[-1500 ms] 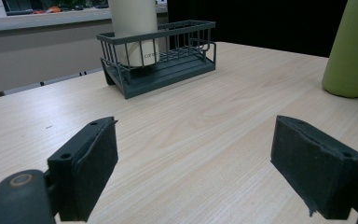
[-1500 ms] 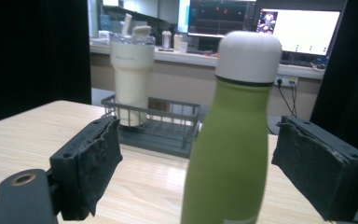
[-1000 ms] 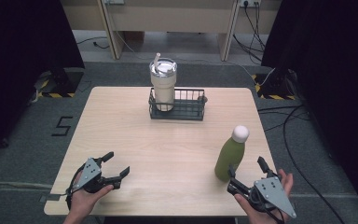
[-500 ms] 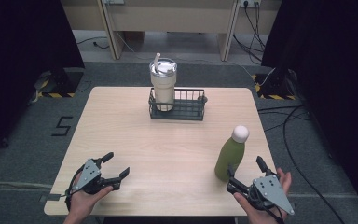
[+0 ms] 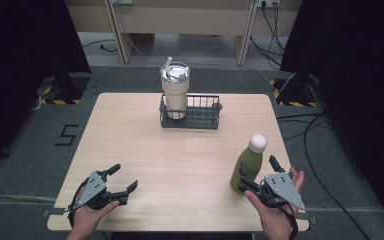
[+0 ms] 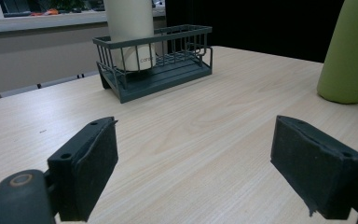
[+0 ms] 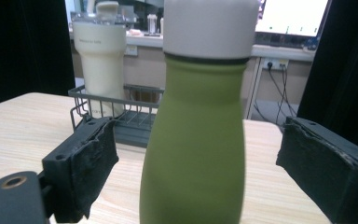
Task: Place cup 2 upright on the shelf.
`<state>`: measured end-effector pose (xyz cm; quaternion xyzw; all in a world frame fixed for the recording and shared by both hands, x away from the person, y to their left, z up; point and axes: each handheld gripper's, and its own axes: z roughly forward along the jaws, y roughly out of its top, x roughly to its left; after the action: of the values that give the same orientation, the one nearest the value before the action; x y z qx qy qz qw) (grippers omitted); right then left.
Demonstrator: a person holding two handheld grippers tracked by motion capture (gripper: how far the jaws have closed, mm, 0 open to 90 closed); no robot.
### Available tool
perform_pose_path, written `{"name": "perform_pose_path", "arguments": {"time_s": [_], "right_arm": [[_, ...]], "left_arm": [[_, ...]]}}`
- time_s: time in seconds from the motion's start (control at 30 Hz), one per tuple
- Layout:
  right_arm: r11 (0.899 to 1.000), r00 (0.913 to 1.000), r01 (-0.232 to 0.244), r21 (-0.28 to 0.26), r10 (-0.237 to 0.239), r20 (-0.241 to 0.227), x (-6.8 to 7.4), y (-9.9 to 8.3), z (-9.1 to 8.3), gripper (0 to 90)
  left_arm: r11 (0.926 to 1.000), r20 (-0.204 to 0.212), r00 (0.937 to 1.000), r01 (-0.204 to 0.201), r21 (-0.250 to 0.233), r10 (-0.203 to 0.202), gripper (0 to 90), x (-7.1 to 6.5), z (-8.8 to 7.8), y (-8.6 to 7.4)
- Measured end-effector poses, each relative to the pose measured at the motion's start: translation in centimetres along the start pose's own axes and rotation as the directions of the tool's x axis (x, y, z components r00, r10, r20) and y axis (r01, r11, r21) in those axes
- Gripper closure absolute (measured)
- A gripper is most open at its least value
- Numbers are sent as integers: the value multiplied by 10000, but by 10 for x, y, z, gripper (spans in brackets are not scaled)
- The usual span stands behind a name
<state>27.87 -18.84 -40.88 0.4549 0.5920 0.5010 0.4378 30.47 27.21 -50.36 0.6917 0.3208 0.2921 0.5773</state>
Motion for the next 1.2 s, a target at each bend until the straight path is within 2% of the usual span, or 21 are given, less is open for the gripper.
{"name": "perform_pose_path", "arguments": {"time_s": [0.2,0.37,0.93,1.07,1.2], "right_arm": [[9997,9999,-89,238,91,-97,2,-3,19,122],[9994,10000,-28,353,31,-85,0,-6,27,125],[9975,9999,18,703,-10,-124,-2,-23,40,201],[9981,9999,-39,622,45,-95,-1,-27,42,230],[9986,9999,113,521,-106,-132,0,-27,43,236]], "left_arm": [[10000,34,10000,-33,3,33,140,-1,0,0],[10000,51,10000,-59,-6,59,141,0,-2,0],[10000,48,10000,-63,-23,63,141,1,-2,0],[10000,34,10000,-42,-10,42,141,1,-3,0],[10000,30,10000,-52,-27,52,142,1,-3,0]]}}
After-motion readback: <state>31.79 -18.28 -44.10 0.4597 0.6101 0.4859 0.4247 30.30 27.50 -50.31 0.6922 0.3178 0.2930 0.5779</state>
